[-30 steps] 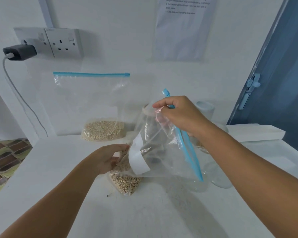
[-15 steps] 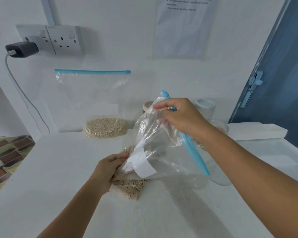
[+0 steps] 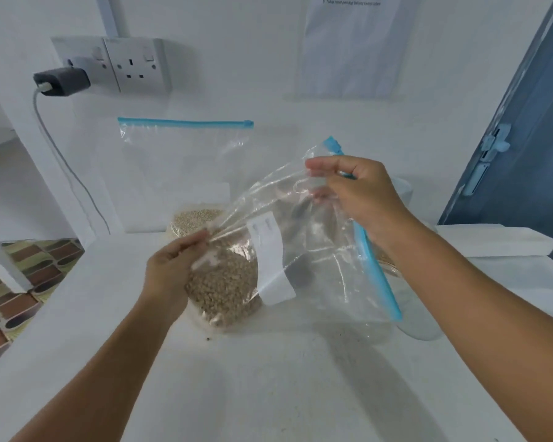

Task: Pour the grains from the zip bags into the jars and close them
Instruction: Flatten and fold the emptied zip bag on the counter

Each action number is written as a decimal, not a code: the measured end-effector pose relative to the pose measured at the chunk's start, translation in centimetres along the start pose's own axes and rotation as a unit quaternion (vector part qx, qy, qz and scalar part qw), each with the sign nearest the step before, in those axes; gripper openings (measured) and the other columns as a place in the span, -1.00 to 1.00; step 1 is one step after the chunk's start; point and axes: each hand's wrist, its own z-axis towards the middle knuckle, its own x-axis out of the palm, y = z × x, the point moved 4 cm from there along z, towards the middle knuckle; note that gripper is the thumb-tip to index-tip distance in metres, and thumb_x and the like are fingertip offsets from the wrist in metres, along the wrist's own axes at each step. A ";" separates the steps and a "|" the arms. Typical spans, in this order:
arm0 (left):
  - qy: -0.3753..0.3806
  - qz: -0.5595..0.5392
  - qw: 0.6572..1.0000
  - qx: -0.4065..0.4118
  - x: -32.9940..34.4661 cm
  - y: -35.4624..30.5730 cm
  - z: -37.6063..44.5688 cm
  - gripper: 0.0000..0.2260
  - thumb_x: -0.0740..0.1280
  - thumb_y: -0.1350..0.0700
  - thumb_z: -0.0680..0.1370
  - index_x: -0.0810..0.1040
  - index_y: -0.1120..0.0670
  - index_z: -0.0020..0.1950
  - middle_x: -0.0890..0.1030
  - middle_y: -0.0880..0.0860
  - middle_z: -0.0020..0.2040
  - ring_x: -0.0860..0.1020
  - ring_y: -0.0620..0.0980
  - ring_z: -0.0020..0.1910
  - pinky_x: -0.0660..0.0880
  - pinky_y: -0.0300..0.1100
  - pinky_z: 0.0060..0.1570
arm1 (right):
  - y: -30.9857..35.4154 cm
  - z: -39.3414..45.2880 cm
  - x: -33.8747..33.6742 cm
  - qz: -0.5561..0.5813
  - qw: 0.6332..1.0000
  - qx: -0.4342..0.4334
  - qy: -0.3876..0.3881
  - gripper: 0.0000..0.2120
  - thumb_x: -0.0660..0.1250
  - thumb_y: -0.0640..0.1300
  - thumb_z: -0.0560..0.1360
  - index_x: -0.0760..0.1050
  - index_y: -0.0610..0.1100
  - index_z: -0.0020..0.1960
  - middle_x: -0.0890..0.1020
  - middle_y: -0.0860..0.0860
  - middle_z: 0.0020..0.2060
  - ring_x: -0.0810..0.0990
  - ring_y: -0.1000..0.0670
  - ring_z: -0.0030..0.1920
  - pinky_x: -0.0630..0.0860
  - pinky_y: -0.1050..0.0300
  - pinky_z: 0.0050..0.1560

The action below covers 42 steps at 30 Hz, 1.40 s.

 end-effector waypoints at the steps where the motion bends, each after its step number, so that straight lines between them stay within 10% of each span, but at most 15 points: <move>1: -0.009 -0.013 0.999 0.029 0.0 -0.8 0.0 -0.81 0.43 0.35 0.56 0.72 0.15 0.12 0.74 0.07 0.14 0.70 0.08 0.17 0.63 0.01 0.19 | -0.2 -0.1 -0.1 0.018 1.000 0.000 -0.003 -0.66 0.26 -0.38 0.62 0.73 -0.06 0.12 0.75 0.04 0.03 0.75 -0.07 -0.11 0.68 0.18 0.03; 9: 0.003 0.027 0.994 0.103 -1.3 -0.5 -2.2 -0.75 0.39 0.34 0.61 0.78 0.02 0.01 0.73 -0.01 0.12 0.66 0.03 0.18 0.54 0.03 0.28 | -3.4 -1.3 0.2 0.054 0.998 0.038 0.021 -0.66 0.25 -0.38 0.63 0.70 -0.04 0.13 0.76 -0.01 0.04 0.77 -0.13 -0.07 0.63 -0.22 0.23; 21: 0.017 0.062 0.991 0.119 -2.2 -2.5 -1.3 -0.85 0.43 0.30 0.59 0.75 0.09 0.03 0.73 0.09 0.11 0.67 0.09 0.20 0.56 0.08 0.26 | -4.2 -1.1 -0.3 0.102 0.993 0.063 -0.009 -0.75 0.39 -0.36 0.58 0.73 -0.08 0.09 0.77 -0.02 0.01 0.75 -0.15 -0.05 0.61 -0.22 0.27; 26: -0.010 0.054 0.998 0.016 -3.7 -0.2 -0.7 -0.81 0.43 0.18 0.62 0.69 0.09 0.22 0.68 0.20 0.19 0.70 0.25 0.13 0.60 0.06 0.19 | -5.7 -2.0 0.2 0.098 0.993 0.066 -0.012 -0.81 0.45 -0.30 0.53 0.75 -0.06 0.03 0.77 -0.08 -0.02 0.67 0.00 0.01 0.62 0.17 0.02; 35: 0.078 0.020 0.972 -0.222 -3.7 2.2 0.2 -0.77 0.36 0.20 0.64 0.66 0.11 0.29 0.66 0.25 0.25 0.57 0.04 -0.20 0.67 -0.12 -0.15 | -6.2 -2.1 1.5 0.089 0.994 0.060 0.018 -0.76 0.39 -0.33 0.60 0.71 -0.02 0.03 0.77 -0.03 -0.02 0.75 -0.12 0.07 0.57 -0.31 0.29; 42: 0.035 0.055 0.986 -0.152 -4.6 -0.1 0.2 -0.75 0.39 0.32 0.57 0.80 0.03 -0.06 0.67 0.02 -0.12 0.46 -0.08 -0.38 0.47 -0.27 -0.43 | -6.0 -1.7 1.6 0.060 0.997 0.038 -0.005 -0.70 0.29 -0.37 0.63 0.71 -0.04 0.05 0.77 -0.01 -0.17 0.71 -0.07 -0.09 0.58 0.02 -0.08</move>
